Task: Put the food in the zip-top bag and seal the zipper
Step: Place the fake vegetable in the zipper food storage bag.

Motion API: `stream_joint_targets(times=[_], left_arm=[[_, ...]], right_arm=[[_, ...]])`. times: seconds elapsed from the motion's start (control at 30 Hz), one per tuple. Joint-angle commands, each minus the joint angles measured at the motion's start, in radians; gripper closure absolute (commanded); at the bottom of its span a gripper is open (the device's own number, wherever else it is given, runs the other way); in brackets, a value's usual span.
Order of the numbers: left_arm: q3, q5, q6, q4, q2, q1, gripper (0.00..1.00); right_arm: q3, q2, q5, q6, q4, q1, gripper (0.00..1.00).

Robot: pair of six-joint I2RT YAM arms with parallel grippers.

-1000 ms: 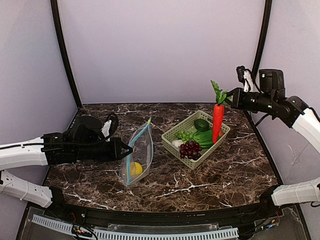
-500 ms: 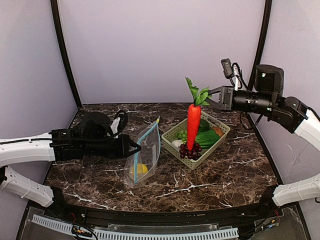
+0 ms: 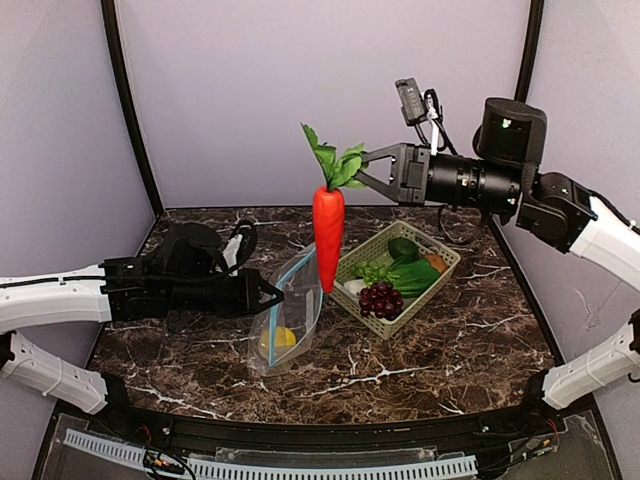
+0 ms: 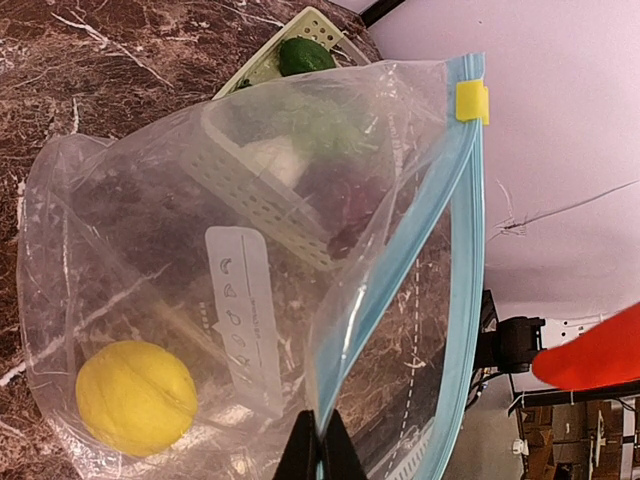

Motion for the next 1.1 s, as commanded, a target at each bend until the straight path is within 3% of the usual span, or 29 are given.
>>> stream_joint_targets(times=[0.0,0.17,0.47,0.77,1.07], left_arm=[[0.032,0.014,0.013,-0.002,0.004,0.007,0.99],[0.034,0.013,0.016,-0.001,-0.002,0.007,0.99],[0.033,-0.004,0.021,-0.008,-0.026,0.007,0.99],[0.016,-0.019,0.021,-0.017,-0.055,0.007,0.99],[0.016,-0.008,0.020,-0.017,-0.053,0.007,0.99]], right_arm=[[0.061,0.060,0.003,-0.021,0.079,0.053,1.00],[0.058,0.121,0.019,-0.041,0.119,0.096,1.00],[-0.138,0.131,0.075,-0.088,0.173,0.141,1.00],[-0.217,0.133,0.240,-0.159,0.007,0.220,1.00],[-0.093,0.299,0.466,-0.055,-0.195,0.235,1.00]])
